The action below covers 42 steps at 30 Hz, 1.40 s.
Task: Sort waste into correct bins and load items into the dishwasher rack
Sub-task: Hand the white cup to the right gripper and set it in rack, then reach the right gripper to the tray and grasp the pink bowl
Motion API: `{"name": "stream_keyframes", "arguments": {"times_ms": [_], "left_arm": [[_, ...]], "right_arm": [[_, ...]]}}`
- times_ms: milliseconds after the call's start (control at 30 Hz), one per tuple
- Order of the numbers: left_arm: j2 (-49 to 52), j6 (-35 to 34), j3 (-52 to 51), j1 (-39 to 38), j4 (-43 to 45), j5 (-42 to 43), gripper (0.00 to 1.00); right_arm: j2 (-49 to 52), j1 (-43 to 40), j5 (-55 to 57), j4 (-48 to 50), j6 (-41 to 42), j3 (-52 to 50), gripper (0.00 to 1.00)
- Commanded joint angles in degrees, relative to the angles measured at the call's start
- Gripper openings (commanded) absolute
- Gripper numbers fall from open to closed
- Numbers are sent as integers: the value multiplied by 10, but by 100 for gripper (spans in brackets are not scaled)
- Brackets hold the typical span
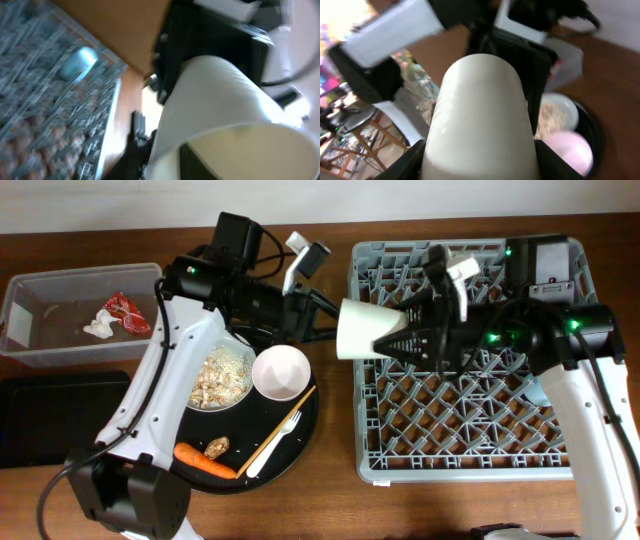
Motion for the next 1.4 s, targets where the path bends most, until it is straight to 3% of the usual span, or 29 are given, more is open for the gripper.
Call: {"name": "stream_keyframes", "arguments": {"times_ms": [0,100,133,333,600,900,933,967,1033,1367], "left_arm": [[-8,-51,7,8,-46,-252,30],[-8,-142,7,37,-127,-523,30],[-8,-152,7,47,-148,-554,30],[-8,-152,7,72,-167,-558,29],[-8,-152,7,72,-165,-558,29],[-8,-151,7,72,-165,-558,29],[-8,-151,7,72,-164,-558,29],[-8,-151,7,72,-165,-558,29],[-8,-151,7,72,-165,-558,29],[-8,-151,7,72,-165,-558,29]], "right_arm": [[1,3,251,-27,58,1,43],[1,-27,519,-76,140,3,41],[1,-47,567,-85,170,3,41],[1,-214,685,-166,301,3,37],[31,-416,770,-200,342,1,37],[169,-457,772,-182,343,1,38],[175,-457,772,-181,343,1,46],[178,-457,772,-181,343,1,63],[179,-457,771,-183,343,1,75],[175,-456,709,-192,340,2,76]]}}
